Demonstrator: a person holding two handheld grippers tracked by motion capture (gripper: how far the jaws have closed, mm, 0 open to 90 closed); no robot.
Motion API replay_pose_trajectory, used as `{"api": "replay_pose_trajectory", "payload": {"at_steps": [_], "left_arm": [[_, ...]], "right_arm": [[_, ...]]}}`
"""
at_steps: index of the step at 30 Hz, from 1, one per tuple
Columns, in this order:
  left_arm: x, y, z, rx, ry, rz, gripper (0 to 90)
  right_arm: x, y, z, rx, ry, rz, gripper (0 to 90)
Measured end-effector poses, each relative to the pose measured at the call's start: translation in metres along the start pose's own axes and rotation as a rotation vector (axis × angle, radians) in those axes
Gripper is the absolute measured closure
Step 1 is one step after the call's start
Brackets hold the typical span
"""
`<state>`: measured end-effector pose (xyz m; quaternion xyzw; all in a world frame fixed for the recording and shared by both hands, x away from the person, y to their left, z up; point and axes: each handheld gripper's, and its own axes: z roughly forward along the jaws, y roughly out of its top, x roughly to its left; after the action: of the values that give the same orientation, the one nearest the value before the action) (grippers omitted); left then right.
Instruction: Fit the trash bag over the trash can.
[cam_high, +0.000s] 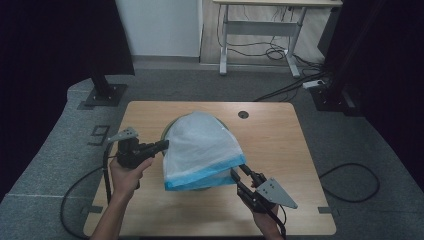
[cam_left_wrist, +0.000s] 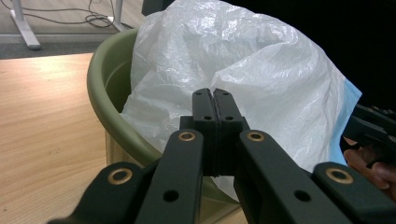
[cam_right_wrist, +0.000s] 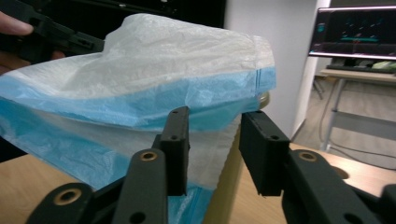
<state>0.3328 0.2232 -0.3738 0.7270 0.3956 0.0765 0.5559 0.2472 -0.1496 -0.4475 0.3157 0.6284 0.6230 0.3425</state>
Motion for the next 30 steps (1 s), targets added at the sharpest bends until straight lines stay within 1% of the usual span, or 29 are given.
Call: {"api": "replay_pose_trajectory", "payload": {"at_steps": [3,7,12,16,19,23,25,28,29,30], "left_arm": [[0.0,0.0,0.001,0.002,-0.001,-0.001,89.3],[0.0,0.0,0.001,0.002,-0.003,-0.003,89.3],[0.001,0.001,0.0,0.001,-0.003,-0.004,89.3],[0.003,0.001,-0.002,-0.005,-0.003,-0.008,89.2],[0.003,0.0,-0.002,-0.007,-0.005,-0.013,89.2],[0.003,0.0,-0.001,-0.005,-0.006,-0.012,89.2],[0.003,0.0,-0.001,-0.007,-0.009,-0.016,89.2],[0.002,0.0,-0.001,0.0,-0.006,-0.012,89.2],[0.002,0.0,0.0,0.003,-0.004,-0.009,89.2],[0.002,0.0,0.0,0.005,-0.002,-0.009,89.2]], "right_arm": [[-0.003,0.0,0.001,0.004,-0.016,-0.011,67.0],[-0.005,0.001,0.003,0.008,-0.022,-0.006,67.5],[-0.011,-0.003,0.009,0.024,-0.029,0.027,67.5],[-0.012,-0.004,0.01,0.027,-0.028,0.037,66.7],[-0.011,-0.005,0.009,0.024,-0.014,0.037,64.6],[-0.01,-0.005,0.008,0.025,-0.013,0.031,64.2],[-0.012,-0.003,0.01,0.026,-0.012,0.042,64.0],[-0.013,-0.002,0.01,0.024,-0.01,0.046,63.2],[-0.014,0.0,0.011,0.02,-0.005,0.038,60.8],[-0.014,0.0,0.011,0.02,-0.005,0.038,60.8]]}}
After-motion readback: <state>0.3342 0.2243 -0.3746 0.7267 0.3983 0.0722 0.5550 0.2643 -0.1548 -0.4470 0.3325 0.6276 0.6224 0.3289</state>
